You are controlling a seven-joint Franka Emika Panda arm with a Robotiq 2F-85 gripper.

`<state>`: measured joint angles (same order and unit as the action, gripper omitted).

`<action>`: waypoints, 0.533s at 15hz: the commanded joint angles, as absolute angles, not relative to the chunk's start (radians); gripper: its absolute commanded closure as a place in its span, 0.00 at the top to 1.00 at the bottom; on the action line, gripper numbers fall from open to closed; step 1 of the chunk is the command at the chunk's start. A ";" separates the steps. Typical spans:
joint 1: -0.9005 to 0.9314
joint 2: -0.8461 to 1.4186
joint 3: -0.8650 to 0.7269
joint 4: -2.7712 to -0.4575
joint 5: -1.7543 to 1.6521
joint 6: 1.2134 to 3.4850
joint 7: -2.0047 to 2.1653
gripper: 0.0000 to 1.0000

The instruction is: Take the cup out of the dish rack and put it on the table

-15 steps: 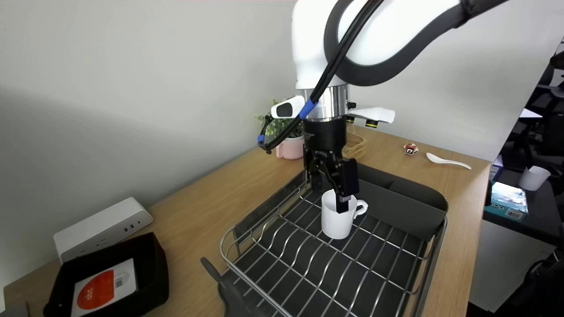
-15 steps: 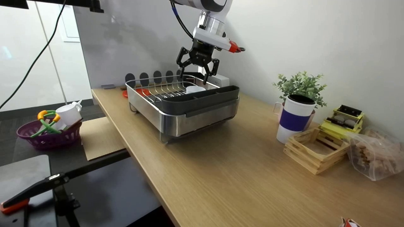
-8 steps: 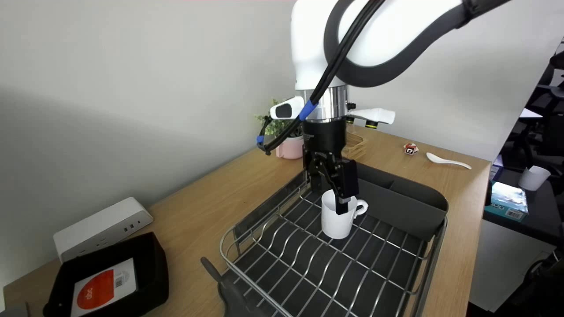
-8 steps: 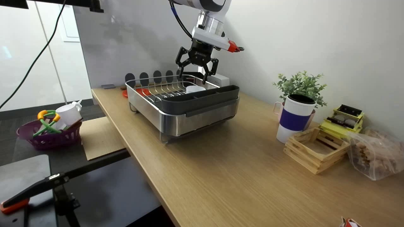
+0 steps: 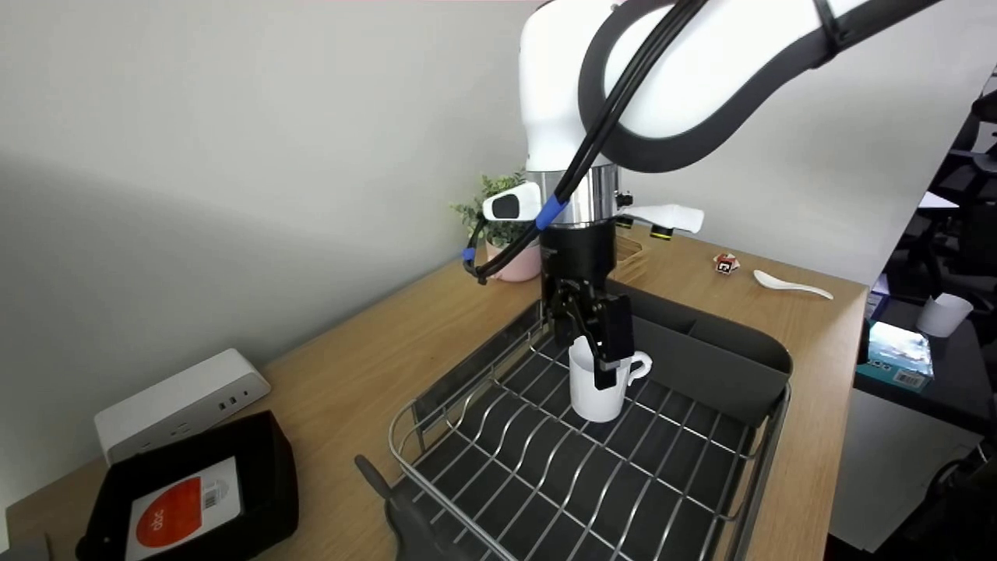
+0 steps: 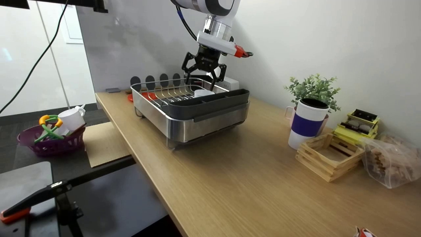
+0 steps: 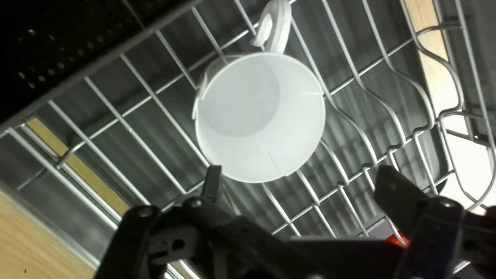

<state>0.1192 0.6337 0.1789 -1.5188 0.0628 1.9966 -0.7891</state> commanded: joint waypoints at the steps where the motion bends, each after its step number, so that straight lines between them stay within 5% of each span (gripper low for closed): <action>1: 0.111 0.591 0.183 -1.595 0.040 2.059 -0.749 1.00; 8: 0.126 0.519 0.186 -1.691 -0.022 2.144 -0.699 1.00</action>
<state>0.1224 0.5962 0.1796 -1.5839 0.0128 2.0727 -0.7251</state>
